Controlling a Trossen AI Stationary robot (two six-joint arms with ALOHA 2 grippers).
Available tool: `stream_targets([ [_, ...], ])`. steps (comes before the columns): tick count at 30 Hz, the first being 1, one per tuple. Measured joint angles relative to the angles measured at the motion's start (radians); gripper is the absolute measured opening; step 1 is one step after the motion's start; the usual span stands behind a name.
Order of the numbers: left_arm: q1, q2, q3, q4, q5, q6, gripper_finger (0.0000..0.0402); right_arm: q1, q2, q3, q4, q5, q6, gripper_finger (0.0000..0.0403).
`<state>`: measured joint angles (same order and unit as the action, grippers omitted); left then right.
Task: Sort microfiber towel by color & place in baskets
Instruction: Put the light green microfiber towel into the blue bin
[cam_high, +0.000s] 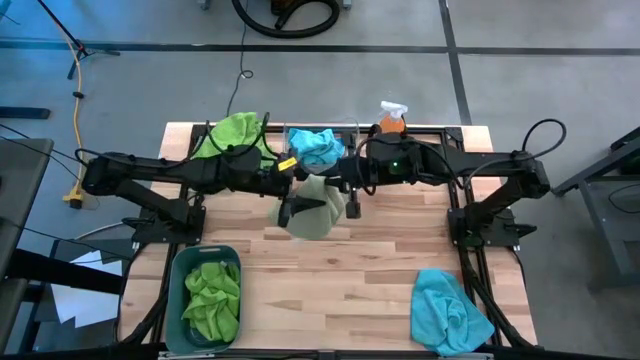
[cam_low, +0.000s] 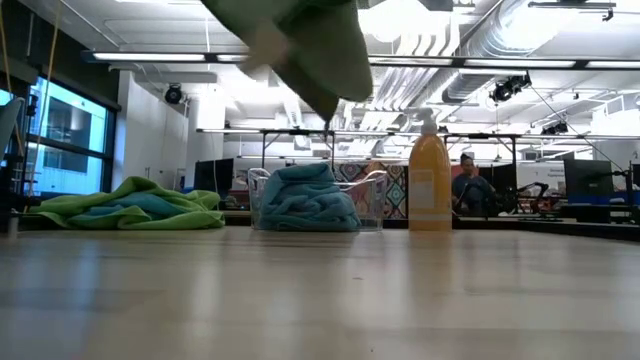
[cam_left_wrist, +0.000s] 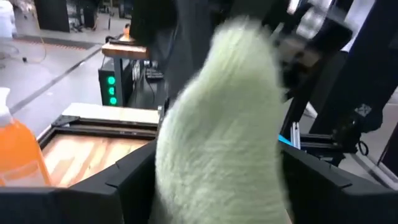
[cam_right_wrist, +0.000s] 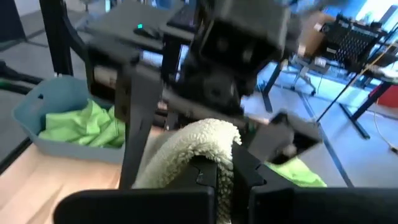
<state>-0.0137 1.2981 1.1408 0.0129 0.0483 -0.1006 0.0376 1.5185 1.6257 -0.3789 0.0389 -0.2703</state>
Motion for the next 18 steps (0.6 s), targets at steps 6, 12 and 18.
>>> stream_targets([
  [6, 0.0, 0.044, -0.002, 0.029, 0.002, 0.007, 0.0271, 0.0, 0.0, 0.0, 0.074, -0.051, 0.003, 0.0],
  [12, 0.0, 0.053, -0.002, 0.086, -0.01, 0.04, 0.0268, 0.0, 0.0, 0.0, 0.063, -0.053, 0.034, 0.0],
  [18, 0.0, 0.053, -0.002, 0.096, -0.039, 0.049, 0.016, 0.0, 0.0, 0.0, 0.063, -0.054, 0.048, 0.0005],
])
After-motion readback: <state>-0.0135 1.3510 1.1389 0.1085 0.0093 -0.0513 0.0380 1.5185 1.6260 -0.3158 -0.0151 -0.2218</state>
